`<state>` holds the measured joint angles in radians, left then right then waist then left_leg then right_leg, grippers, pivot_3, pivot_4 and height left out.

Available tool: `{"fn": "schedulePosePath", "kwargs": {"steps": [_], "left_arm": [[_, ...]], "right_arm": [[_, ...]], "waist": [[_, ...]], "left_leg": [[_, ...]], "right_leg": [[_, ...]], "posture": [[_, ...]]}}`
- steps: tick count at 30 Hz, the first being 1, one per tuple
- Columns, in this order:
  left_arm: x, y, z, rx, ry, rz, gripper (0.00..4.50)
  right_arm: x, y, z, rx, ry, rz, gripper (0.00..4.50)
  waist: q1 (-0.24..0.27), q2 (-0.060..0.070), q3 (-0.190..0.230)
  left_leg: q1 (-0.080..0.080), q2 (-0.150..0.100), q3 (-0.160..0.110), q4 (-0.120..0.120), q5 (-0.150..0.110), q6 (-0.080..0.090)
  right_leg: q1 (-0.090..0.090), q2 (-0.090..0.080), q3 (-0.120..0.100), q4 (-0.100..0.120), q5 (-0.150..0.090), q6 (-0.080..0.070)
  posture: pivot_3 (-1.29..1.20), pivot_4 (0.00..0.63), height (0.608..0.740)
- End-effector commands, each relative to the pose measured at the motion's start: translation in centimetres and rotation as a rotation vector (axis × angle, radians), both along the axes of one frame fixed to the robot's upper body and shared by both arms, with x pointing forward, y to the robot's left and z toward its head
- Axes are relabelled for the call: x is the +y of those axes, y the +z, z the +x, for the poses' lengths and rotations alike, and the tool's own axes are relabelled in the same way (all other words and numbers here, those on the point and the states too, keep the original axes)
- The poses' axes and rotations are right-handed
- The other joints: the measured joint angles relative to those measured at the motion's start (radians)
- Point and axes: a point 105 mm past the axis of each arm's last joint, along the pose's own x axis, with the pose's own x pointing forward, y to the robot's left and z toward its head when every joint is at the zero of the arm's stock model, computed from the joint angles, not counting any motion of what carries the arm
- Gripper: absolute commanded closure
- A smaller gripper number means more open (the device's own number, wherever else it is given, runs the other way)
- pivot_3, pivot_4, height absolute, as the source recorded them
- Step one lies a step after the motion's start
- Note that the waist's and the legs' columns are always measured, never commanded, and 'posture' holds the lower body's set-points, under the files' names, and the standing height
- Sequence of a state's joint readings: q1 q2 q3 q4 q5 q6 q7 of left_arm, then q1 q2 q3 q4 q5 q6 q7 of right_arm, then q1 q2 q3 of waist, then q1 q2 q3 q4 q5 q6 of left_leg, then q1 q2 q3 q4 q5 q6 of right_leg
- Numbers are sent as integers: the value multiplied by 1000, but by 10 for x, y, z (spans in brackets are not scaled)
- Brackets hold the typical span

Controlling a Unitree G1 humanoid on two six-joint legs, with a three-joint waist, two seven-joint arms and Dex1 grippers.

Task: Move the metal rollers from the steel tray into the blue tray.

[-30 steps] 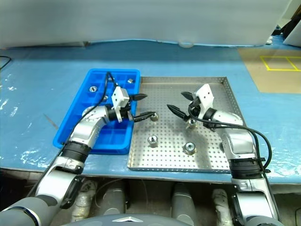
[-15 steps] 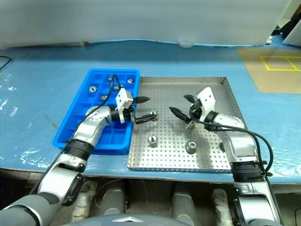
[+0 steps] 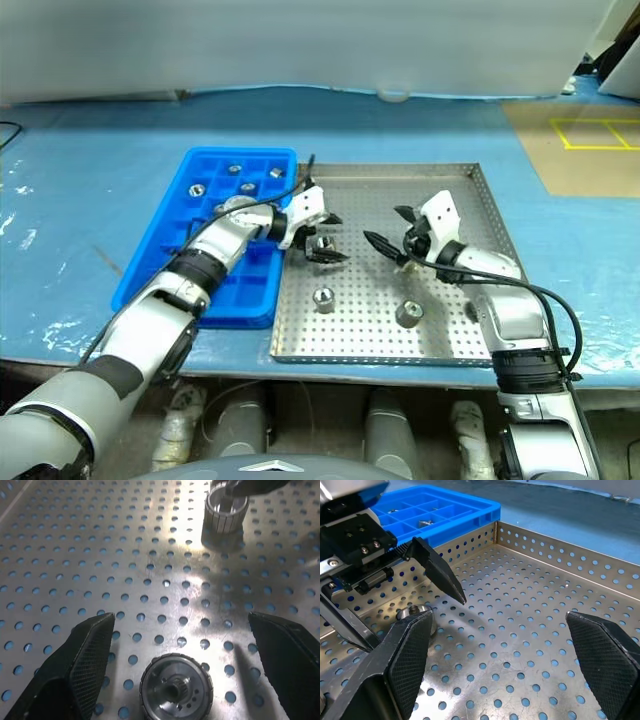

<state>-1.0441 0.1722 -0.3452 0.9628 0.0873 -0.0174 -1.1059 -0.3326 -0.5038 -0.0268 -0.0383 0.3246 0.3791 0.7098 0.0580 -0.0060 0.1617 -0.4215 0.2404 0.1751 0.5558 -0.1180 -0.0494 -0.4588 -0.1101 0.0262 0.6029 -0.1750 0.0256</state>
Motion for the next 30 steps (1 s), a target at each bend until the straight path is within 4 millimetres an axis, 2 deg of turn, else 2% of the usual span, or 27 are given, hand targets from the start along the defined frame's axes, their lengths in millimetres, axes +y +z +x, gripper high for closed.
{"fn": "schedulePosePath", "kwargs": {"steps": [1,3,9,11,16,20,22,25,30], "left_arm": [[2,-13,3,10,13,88,379],[3,-12,5,8,23,105,890],[9,-13,2,49,-15,150,2859],[9,-13,3,52,-14,148,2862],[7,7,11,51,52,14,2862],[7,36,21,52,141,-188,2862],[10,49,27,-8,181,-264,2862],[23,72,45,-170,359,-390,2862],[55,104,41,-378,560,-595,2862]], "right_arm": [[3,11,-3,-57,6,-12,0],[3,10,-3,-57,2,-17,0],[4,9,-1,-60,0,-23,0],[6,9,0,-62,5,-26,0],[13,10,5,-68,33,-28,0],[17,11,8,-70,51,-26,0],[21,9,9,-66,68,-26,0],[27,8,10,-63,96,-34,0],[36,15,24,-99,119,-35,0]], "waist": [[-3,0,0],[-6,0,0],[-16,0,0],[-16,0,0],[-15,0,0],[-14,-1,0],[-13,-1,0],[-12,-1,1],[-13,-1,1]], "left_leg": [[0,0,0,0,0,0],[1,0,0,0,0,0],[2,0,0,0,0,0],[2,0,0,0,0,0],[1,0,0,-3,0,0],[0,0,0,-4,0,0],[-1,0,0,-4,0,0],[-1,0,0,-6,0,0],[-2,0,0,-11,0,0]], "right_leg": [[1,0,0,0,0,0],[1,0,0,0,-3,5],[2,0,0,0,-4,6],[1,0,0,0,-3,6],[1,0,0,-3,0,0],[1,0,-1,-4,0,-1],[0,0,-1,-4,0,-1],[1,0,-2,-7,1,-1],[1,0,-4,-12,1,-1]], "posture": [[-208,150,740],[-210,150,740],[-197,150,740],[-197,150,740],[-184,150,740],[-184,150,740],[-126,150,740],[-84,150,740],[-15,150,740]]}}
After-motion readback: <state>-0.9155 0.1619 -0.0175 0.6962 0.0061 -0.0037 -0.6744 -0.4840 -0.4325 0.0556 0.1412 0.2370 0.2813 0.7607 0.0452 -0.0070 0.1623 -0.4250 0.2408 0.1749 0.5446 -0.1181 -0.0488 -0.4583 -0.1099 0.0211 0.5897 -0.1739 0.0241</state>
